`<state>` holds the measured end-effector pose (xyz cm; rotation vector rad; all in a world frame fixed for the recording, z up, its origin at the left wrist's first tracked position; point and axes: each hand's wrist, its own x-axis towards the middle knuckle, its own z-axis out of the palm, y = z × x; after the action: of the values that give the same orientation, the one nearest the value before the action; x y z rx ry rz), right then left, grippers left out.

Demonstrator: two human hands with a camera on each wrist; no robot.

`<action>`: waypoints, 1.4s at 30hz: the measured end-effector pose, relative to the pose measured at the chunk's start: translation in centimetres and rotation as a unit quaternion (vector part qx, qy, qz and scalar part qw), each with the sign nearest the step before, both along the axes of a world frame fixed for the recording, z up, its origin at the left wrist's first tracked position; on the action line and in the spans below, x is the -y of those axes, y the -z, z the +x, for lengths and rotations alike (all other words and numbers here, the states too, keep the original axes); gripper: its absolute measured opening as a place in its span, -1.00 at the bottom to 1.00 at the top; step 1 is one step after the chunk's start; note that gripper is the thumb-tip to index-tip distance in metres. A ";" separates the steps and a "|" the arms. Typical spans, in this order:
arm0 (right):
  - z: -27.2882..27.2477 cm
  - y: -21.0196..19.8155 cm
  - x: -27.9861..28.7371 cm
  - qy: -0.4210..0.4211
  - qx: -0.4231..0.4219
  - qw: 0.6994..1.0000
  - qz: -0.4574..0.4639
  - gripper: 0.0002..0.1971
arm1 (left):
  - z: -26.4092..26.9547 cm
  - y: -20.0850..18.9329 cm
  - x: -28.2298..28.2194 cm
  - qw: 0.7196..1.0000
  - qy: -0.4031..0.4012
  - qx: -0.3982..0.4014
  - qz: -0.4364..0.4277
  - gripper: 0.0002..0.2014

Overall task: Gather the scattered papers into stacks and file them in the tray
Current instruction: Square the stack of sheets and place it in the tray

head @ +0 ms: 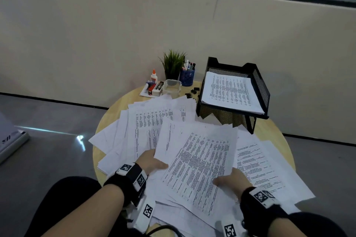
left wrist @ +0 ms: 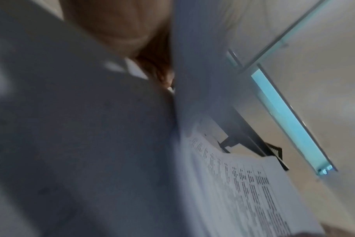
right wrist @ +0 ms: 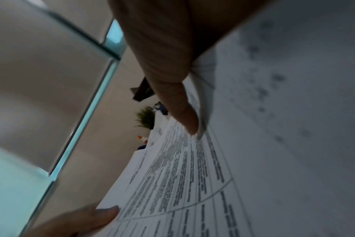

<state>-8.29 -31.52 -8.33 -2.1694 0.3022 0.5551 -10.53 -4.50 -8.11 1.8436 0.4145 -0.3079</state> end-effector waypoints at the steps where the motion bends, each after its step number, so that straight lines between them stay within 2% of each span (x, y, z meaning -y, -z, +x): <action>1: 0.2 -0.3 -0.1 0.002 0.029 0.999 -0.038 -0.71 | -0.1 0.0 0.1 1.000 0.012 -0.003 0.027 -0.62; 4: 0.7 -0.5 -0.2 -0.004 0.063 0.996 -0.064 -0.81 | 0.0 0.3 0.7 0.999 -0.008 0.006 0.047 -0.58; 8: 1.1 -0.3 0.3 0.041 0.053 0.998 0.007 -0.75 | 0.2 -0.1 1.7 0.999 -0.019 0.031 0.040 -0.68; 10: 0.9 -0.4 0.5 0.044 0.059 0.997 0.034 -0.81 | 0.6 -0.5 2.2 0.999 -0.018 0.022 0.018 -0.73; 13: 0.7 -0.4 0.9 0.050 0.060 0.995 0.062 -0.84 | 0.8 -0.7 2.5 1.000 -0.025 0.000 -0.013 -0.66; 16: 0.7 -0.2 1.4 0.054 0.050 0.992 0.103 -0.71 | 1.1 -0.1 2.3 0.998 -0.056 -0.012 -0.030 -0.45; 19: 0.8 0.1 2.1 0.054 0.030 0.985 0.160 -0.48 | 1.0 0.0 2.1 0.996 -0.059 -0.044 -0.051 -0.56; 22: 0.8 0.6 2.4 0.050 0.015 0.980 0.190 -0.41 | 1.0 0.1 2.0 0.997 -0.023 -0.069 -0.019 -0.38; 24: 0.4 0.6 2.4 0.034 0.009 0.979 0.201 -0.39 | 0.9 -0.2 2.1 0.999 -0.019 -0.050 0.008 -0.55; 26: 0.1 0.1 2.3 0.030 0.018 0.978 0.208 -0.43 | 1.0 -0.3 1.7 0.999 -0.041 -0.019 0.015 -0.65; 30: 0.4 -0.1 2.4 0.073 0.020 0.964 0.256 -0.48 | 0.6 -1.3 0.1 0.996 -0.082 0.028 -0.024 -0.65; 36: 0.3 -0.8 1.4 0.073 0.022 0.951 0.300 -0.56 | -0.2 -3.2 -1.4 0.988 -0.070 0.082 -0.109 -0.73; 39: 0.4 -2.9 0.9 0.066 0.011 0.926 0.372 -0.83 | -0.4 -4.5 -1.6 0.979 -0.066 0.114 -0.154 -0.67; 41: 0.9 -4.7 0.8 0.085 0.029 0.904 0.417 -0.85 | 0.1 -5.6 -1.8 0.976 -0.052 0.143 -0.156 -0.50; 42: 1.2 -5.7 0.7 0.089 0.046 0.899 0.427 -0.85 | 0.5 -6.3 -1.8 0.975 -0.046 0.154 -0.150 -0.50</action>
<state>-7.10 -32.21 -2.59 -1.2917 0.1548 0.3756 -10.00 -2.70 -1.79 1.5374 0.2224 -0.0150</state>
